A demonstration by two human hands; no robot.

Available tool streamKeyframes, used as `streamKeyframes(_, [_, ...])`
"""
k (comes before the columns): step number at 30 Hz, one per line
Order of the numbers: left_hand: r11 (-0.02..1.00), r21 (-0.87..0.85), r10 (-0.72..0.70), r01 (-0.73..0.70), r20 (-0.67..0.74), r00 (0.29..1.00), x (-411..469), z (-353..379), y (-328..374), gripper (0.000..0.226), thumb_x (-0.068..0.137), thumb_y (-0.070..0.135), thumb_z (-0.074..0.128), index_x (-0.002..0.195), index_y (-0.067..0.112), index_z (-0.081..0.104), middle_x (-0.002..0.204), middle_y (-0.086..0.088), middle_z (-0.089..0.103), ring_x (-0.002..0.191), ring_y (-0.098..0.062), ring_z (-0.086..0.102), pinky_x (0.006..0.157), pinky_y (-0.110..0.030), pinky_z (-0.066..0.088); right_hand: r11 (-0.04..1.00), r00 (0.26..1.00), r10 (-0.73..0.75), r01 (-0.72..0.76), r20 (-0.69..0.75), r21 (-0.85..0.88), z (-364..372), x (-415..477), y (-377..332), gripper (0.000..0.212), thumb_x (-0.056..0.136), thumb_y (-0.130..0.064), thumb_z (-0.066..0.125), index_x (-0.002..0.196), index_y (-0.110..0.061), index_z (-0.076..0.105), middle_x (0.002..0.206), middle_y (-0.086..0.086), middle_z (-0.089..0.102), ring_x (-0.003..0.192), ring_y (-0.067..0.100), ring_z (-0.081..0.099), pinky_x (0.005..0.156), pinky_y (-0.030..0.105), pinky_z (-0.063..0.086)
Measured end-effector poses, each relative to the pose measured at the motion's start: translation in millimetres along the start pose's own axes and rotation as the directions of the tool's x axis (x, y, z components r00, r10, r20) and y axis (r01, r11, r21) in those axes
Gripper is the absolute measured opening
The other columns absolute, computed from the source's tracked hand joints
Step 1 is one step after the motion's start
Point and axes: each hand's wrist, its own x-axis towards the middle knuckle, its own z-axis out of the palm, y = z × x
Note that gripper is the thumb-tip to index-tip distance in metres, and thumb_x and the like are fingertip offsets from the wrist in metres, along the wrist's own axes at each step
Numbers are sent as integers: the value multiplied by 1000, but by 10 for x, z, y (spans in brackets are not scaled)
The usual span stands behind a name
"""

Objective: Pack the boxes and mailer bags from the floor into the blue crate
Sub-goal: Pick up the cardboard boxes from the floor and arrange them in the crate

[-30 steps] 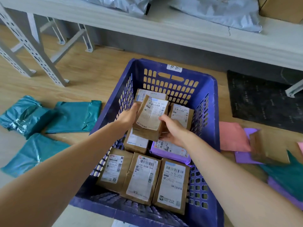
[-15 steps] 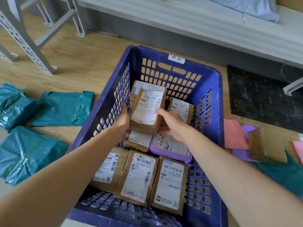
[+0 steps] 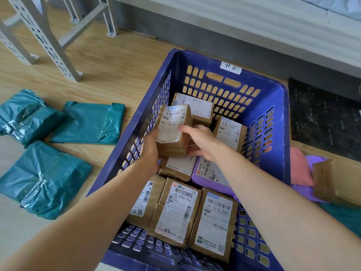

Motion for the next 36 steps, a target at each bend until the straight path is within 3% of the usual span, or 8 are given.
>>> streamKeyframes(4, [1000,15,-8,10,-120,993,33,19,-41,46,78,49,50,113,20,59,104,-8,66,91,-28,63,82,-42,53,999,999,13,-14,-42,-34,112,35,-38,65,77,-41,75,126,-19,38,115,8,61,96,26,65,61,35,58])
streamKeyframes(9, [999,15,-45,47,-145,988,116,8,-59,43,84,45,47,114,17,61,108,-8,68,90,-28,64,79,-37,52,997,989,13,-23,-144,-70,243,46,-110,89,68,-51,77,137,-28,27,123,6,56,103,30,62,74,49,59])
streamKeyframes(14, [997,-7,-82,82,-121,989,125,30,2,41,94,42,46,120,11,56,113,-8,63,111,-29,59,99,-47,45,991,971,-30,-2,-238,-132,331,87,-165,91,71,-51,75,140,-34,19,126,6,52,102,31,58,82,51,55])
streamKeyframes(20, [987,101,-115,128,-122,986,242,-39,-18,45,95,42,32,119,14,58,103,-12,66,85,-29,61,69,-34,50,948,949,-128,32,-287,-317,482,136,-204,90,73,-58,70,142,-33,18,127,10,54,102,34,58,83,44,54])
streamKeyframes(23, [988,96,-97,116,-188,977,122,-2,11,40,96,34,28,111,11,58,85,-10,59,72,-26,55,62,-30,46,887,926,-208,43,-314,-460,556,155,-237,85,75,-66,63,141,-30,23,123,11,57,95,30,55,67,34,42])
streamKeyframes(27, [997,-74,-26,11,-205,978,110,96,-87,60,90,54,31,127,12,55,122,-7,63,111,-28,60,98,-43,46,846,903,-262,45,-340,-532,638,213,-195,79,77,-70,57,138,-30,28,122,14,53,98,30,52,73,38,44])
streamKeyframes(33, [992,-123,-31,8,-182,983,339,31,-225,80,60,78,39,115,24,64,114,-9,68,103,-33,64,95,-50,47,781,967,-252,193,-18,-594,417,252,-200,117,68,-68,68,152,-21,2,159,3,-12,147,23,-10,118,46,10])
streamKeyframes(36, [992,-123,-39,24,-122,992,78,31,-111,71,49,85,46,93,32,65,100,-7,70,94,-29,66,92,-48,48,741,960,-251,273,124,-614,287,313,-181,132,56,-66,77,153,-20,0,160,-1,-11,147,17,-12,120,43,2])
